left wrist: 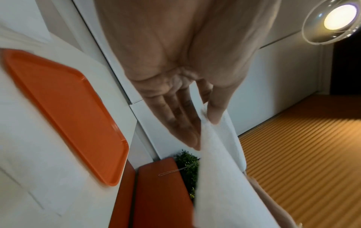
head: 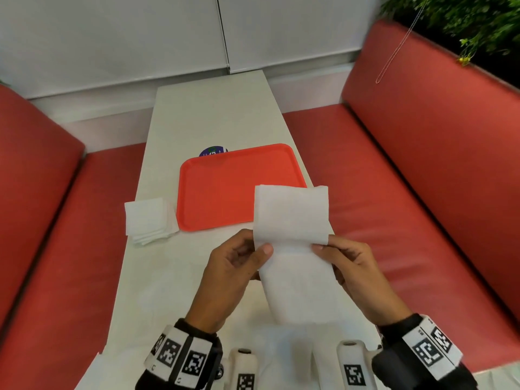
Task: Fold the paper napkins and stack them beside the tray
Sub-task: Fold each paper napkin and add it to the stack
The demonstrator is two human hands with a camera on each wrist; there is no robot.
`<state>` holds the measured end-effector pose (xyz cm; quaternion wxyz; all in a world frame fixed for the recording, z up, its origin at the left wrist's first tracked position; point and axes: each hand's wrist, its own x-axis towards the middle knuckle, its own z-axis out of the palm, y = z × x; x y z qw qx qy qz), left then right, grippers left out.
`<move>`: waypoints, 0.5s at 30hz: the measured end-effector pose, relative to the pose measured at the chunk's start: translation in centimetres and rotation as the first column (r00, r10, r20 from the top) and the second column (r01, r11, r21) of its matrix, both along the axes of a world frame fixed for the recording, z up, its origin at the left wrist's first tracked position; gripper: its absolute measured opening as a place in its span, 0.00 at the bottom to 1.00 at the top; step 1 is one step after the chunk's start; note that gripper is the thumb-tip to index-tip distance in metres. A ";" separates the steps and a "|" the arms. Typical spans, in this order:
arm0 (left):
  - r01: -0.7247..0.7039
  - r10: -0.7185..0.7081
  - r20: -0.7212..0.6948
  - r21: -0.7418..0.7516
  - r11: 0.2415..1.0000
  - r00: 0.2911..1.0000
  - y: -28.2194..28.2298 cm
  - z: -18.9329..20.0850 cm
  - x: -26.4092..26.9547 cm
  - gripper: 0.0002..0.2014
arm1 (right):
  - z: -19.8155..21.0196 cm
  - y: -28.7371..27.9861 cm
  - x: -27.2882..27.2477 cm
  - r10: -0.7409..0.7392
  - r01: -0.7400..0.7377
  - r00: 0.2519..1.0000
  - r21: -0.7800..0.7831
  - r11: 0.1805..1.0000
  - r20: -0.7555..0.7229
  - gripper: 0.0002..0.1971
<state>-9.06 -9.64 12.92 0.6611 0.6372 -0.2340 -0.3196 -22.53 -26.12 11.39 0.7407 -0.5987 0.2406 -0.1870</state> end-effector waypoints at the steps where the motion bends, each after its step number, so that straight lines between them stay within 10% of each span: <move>1: -0.009 0.009 0.007 -0.014 1.000 1.000 0.0 -0.1 -0.1 0.08 | 0.0 0.0 0.0 0.008 -0.008 1.000 0.000 1.000 0.004 0.13; 12: 0.047 -0.041 0.149 -0.037 0.998 0.988 0.6 -0.2 -0.4 0.17 | 0.5 0.1 -0.3 0.065 -0.080 0.994 0.189 0.979 0.084 0.23; 15: 0.013 -0.010 0.049 -0.045 0.999 0.999 0.6 0.0 -0.7 0.14 | 0.5 0.3 -0.2 0.055 -0.059 0.995 0.037 0.998 0.089 0.13</move>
